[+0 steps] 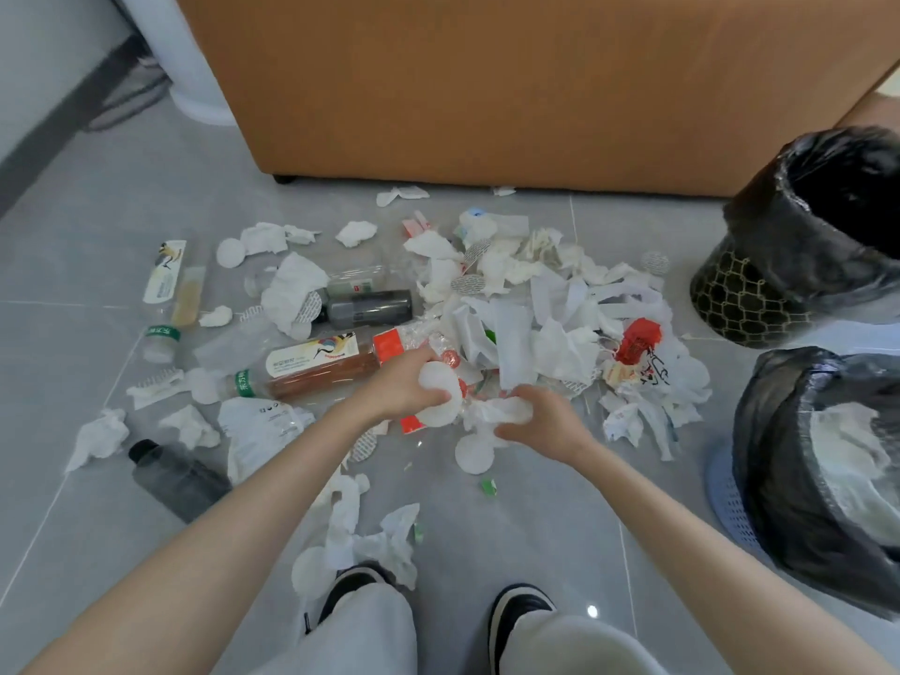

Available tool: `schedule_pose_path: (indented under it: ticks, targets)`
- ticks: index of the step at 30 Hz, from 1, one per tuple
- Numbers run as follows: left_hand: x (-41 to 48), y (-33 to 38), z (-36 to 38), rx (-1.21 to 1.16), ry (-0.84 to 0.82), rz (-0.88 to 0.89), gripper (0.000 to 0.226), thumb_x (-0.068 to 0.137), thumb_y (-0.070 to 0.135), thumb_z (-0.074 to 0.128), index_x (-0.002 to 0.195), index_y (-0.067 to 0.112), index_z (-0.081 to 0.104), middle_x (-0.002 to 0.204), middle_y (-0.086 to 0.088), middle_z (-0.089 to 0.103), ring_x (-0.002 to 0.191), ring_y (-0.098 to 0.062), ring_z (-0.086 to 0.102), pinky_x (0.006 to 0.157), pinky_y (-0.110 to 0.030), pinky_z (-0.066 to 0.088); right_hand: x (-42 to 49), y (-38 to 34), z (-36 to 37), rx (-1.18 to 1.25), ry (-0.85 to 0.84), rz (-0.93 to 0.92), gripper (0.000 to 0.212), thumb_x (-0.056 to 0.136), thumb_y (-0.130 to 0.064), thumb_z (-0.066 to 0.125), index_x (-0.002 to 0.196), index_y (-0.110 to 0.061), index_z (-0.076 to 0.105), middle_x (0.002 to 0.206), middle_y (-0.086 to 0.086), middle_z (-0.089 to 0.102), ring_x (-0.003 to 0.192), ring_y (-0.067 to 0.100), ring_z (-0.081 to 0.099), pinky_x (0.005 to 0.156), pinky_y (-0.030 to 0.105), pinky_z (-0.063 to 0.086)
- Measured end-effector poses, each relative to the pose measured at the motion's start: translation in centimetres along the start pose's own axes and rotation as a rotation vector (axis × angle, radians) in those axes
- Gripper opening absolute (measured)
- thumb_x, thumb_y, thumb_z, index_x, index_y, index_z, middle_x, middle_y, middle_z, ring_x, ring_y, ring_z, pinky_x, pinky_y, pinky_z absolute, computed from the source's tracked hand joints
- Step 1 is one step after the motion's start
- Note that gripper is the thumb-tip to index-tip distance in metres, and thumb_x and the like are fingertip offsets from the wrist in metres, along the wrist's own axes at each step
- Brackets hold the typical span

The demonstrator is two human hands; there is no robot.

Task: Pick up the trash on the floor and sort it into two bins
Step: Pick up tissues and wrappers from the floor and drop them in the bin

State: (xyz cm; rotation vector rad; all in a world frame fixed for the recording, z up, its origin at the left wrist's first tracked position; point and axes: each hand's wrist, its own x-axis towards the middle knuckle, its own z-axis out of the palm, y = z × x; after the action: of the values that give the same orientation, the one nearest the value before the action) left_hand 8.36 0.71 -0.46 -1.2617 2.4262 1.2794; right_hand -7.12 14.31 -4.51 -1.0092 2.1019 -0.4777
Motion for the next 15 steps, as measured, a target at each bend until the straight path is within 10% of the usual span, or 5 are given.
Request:
schedule_pose_path:
  ticks: [8,15]
  targets:
    - [0.1,13.0,-3.1,-0.233,-0.092,0.088,0.021,0.09,0.006,0.049,0.11,0.014,0.046,0.111,-0.006,0.053,0.095,-0.018,0.056,0.067,-0.025,0.053,-5.7,0.0,-11.0,0.145,0.334,-0.056,0.039,0.083,-0.025,0.07,0.117,-0.016,0.053,0.1,-0.002,0.058,0.075,0.012,0.054,0.064,0.023,0.044]
    - [-0.8,26.5,2.1,-0.157,-0.243,0.223,0.028,0.092,0.005,0.046,0.119,0.013,0.043,0.116,-0.006,0.044,0.101,-0.022,0.053,0.061,-0.024,0.058,-11.1,5.1,-18.5,0.234,0.594,0.096,0.029,0.08,-0.021,0.071,0.104,-0.015,0.056,0.094,-0.002,0.059,0.084,0.015,0.057,0.065,0.026,0.046]
